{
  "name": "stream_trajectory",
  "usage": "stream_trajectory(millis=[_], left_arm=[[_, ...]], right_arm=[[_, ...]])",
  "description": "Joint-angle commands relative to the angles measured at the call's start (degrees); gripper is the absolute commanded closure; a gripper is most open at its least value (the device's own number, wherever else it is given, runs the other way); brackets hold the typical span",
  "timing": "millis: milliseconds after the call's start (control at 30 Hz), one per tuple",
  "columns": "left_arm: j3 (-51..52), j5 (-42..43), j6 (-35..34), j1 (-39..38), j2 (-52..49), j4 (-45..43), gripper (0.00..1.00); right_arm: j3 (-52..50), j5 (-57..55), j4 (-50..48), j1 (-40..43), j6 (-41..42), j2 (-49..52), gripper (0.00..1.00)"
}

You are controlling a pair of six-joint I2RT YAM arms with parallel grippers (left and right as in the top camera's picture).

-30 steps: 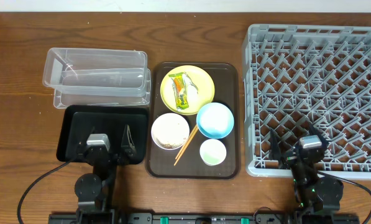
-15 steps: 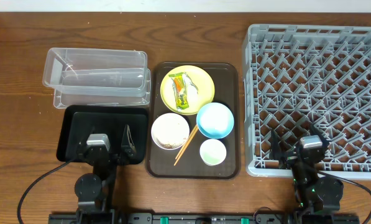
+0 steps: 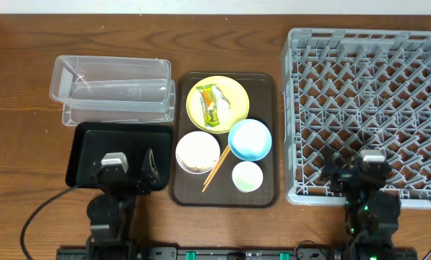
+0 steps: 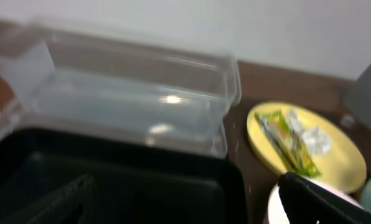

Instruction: Sort waste into correct bins and load items into the dishwasher rack

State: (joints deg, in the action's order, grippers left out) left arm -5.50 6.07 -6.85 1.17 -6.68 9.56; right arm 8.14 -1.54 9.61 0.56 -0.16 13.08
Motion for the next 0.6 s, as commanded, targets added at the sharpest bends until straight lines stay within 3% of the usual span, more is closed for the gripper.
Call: stream_trajectory(millis=[0,267,433,567], left_arm=[[-7.7,0.8,-1.2,-0.2,-5.2,3.3,0.05],[-31.6,3.5,-1.4,-0.2,-29.0,19.6,0.05],[-50.2,7.9,-1.4,-0.2,-46.7,35.5,0.05],[-62.4,7.8,-1.4,-0.2,-57.7,47.9,0.05]], right_arm=[[8.3,-3.1,2.4,-0.2,1.2,6.5,0.01],[30.9,-2.9,20.9,-0.2,1.2,29.3,0.01],[43.7,-2.7,34.3,-0.2,1.2,42.9,0.01],[49.9,-1.2,39.0,-0.2,1.2,50.1,0.01]])
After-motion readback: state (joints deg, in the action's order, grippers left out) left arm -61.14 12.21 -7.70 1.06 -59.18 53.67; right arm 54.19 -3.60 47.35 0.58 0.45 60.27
